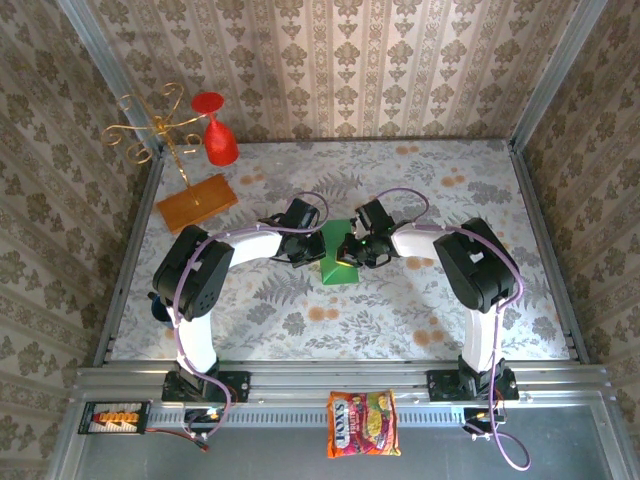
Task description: Fold a paper plane with a square sheet of paper (pick it up from the middle)
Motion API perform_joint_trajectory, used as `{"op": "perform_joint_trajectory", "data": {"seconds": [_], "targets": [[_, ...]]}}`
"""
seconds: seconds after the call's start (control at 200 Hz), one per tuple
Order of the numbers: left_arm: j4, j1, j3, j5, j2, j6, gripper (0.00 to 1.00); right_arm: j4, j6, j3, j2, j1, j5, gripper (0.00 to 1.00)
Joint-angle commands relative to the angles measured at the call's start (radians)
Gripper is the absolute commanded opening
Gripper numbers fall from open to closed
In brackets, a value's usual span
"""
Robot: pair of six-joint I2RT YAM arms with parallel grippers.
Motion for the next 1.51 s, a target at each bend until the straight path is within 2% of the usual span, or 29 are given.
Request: {"op": "perform_joint_trajectory", "data": {"seconds": [0.0, 0.18, 0.37, 0.53, 0.63, 0.87, 1.055, 1.5], "targets": [[-0.103, -0.012, -0.032, -0.015, 0.065, 0.021, 0.00, -0.044, -0.013, -0.023, 0.019, 0.002, 0.019, 0.00], [-0.074, -0.011, -0.035, -0.006, 0.037, 0.026, 0.00, -0.070, -0.004, -0.048, 0.029, 0.001, 0.069, 0.00], [-0.028, -0.004, -0.025, 0.021, -0.058, 0.059, 0.00, -0.127, -0.008, -0.048, 0.044, 0.002, 0.122, 0.00], [0.034, -0.029, -0.062, 0.039, -0.149, 0.043, 0.10, -0.216, 0.010, -0.021, 0.065, 0.001, 0.149, 0.00], [0.052, -0.061, -0.090, 0.044, -0.172, 0.020, 0.12, -0.253, 0.010, -0.012, 0.069, 0.001, 0.175, 0.00], [0.067, -0.134, -0.153, 0.050, -0.177, -0.034, 0.11, -0.269, 0.024, -0.004, 0.073, 0.000, 0.178, 0.00], [0.109, -0.130, -0.205, 0.051, -0.194, -0.061, 0.08, -0.259, 0.034, -0.004, 0.074, -0.001, 0.166, 0.00], [0.095, -0.124, -0.129, 0.051, -0.139, -0.047, 0.10, -0.242, 0.048, -0.010, 0.077, -0.002, 0.144, 0.00]]}}
